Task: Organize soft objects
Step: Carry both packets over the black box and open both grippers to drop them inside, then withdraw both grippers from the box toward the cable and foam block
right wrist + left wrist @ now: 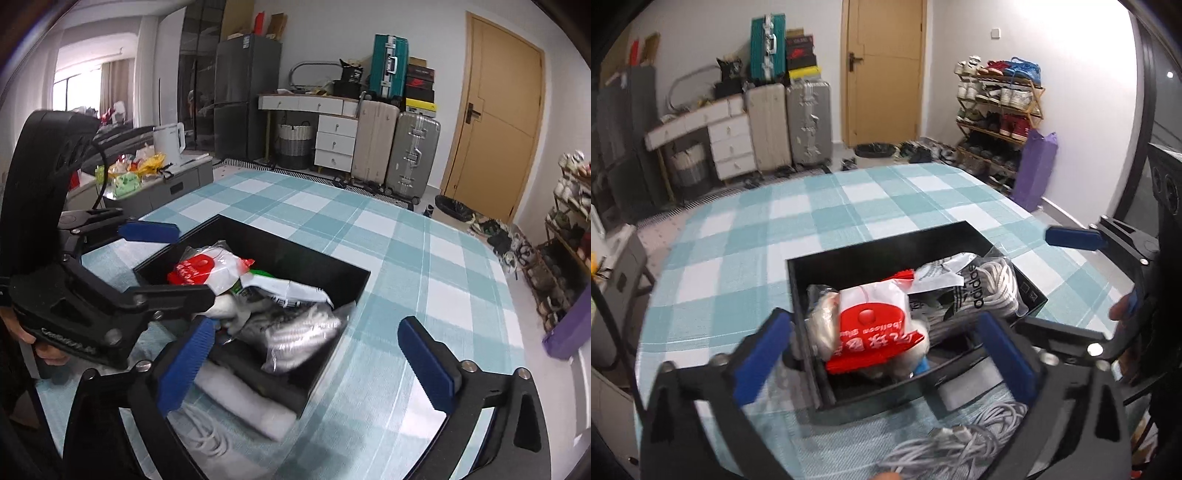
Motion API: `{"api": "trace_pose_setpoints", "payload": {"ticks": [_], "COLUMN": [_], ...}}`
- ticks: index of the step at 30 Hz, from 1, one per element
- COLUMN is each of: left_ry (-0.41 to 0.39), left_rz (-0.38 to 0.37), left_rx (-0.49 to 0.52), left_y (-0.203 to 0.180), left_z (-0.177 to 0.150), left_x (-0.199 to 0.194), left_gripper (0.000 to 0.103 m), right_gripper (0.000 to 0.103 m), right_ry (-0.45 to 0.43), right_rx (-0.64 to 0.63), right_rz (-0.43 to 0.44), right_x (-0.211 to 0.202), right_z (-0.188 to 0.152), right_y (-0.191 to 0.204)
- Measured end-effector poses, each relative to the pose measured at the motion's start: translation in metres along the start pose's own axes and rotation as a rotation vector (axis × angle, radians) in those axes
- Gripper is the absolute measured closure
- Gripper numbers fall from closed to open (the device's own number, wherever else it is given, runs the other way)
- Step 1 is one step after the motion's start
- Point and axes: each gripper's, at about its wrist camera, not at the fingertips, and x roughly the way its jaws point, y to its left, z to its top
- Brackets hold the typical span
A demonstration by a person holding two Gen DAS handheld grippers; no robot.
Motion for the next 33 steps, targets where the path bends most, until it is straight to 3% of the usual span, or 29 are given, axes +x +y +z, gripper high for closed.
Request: {"api": "trace_pose_setpoints", "payload": {"ticks": [15, 33], "left_ry": [-0.012, 0.064], "left_rz": [0.022, -0.011], "left_rx": [-0.034, -0.024], "left_y": [0.007, 0.000], "left_z": [-0.032, -0.062], "left_x": [-0.037, -0.030], "left_gripper": [0.000, 0.000], "right_gripper": [0.001, 0.001], "right_ry": [-0.014, 0.034], "right_rx": [0.089, 0.137], "right_rz": [0.024, 0.028], "right_x": [-0.030, -0.024], "right_z": [-0.027, -0.039], "right_y": [0.014, 0.016]}}
